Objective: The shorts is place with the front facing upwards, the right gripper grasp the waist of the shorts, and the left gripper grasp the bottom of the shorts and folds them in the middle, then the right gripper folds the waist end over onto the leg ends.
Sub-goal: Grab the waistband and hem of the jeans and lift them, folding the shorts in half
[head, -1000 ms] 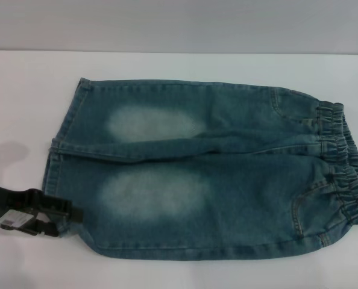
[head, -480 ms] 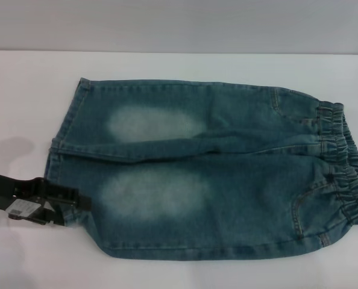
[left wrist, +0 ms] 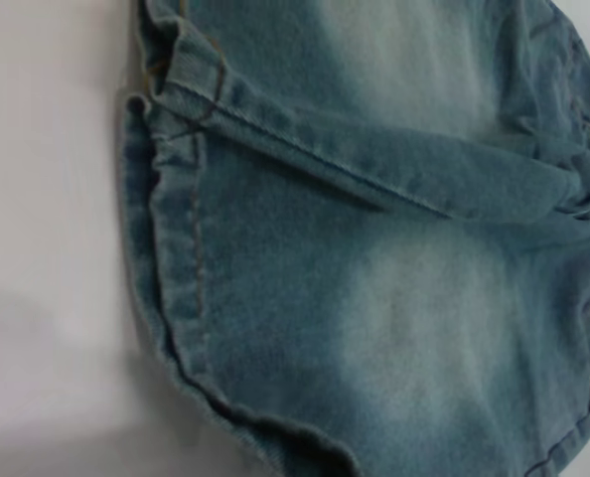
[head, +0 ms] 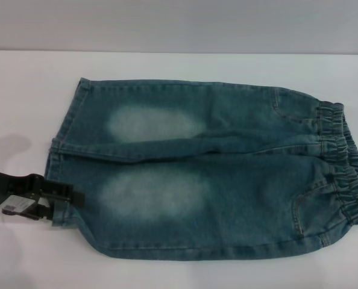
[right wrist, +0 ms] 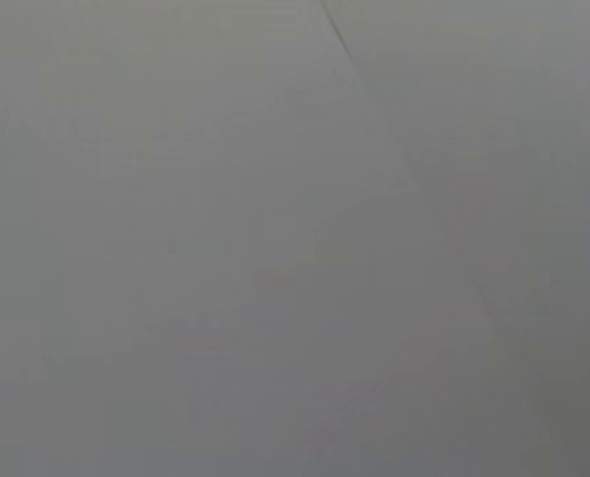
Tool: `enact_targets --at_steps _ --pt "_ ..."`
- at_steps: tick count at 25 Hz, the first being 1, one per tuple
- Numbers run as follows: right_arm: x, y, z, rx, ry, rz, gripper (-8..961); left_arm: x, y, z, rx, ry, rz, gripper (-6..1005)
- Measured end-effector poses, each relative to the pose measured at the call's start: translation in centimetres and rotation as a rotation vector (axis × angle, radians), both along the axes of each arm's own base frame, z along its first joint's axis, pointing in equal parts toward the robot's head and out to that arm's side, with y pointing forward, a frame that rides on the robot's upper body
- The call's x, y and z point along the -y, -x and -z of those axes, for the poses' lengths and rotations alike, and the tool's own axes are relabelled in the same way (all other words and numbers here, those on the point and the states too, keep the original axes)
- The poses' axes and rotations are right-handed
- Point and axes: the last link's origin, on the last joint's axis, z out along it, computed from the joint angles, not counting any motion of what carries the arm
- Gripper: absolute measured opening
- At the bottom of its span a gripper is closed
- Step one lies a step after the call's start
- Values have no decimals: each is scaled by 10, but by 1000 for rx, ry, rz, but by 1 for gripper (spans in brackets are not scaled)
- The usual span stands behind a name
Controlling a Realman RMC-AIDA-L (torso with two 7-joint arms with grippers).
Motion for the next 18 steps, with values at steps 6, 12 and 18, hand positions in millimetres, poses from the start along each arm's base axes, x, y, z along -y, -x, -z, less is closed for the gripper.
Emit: enact_targets --at_steps 6,12,18 --pt "-2 0 1 -1 6 5 655 0 1 -1 -15 8 6 812" --pt "-3 1 0 -2 2 6 654 0 1 1 -33 26 9 812" --pt "-2 0 -1 -7 -5 10 655 0 0 0 -33 28 8 811"
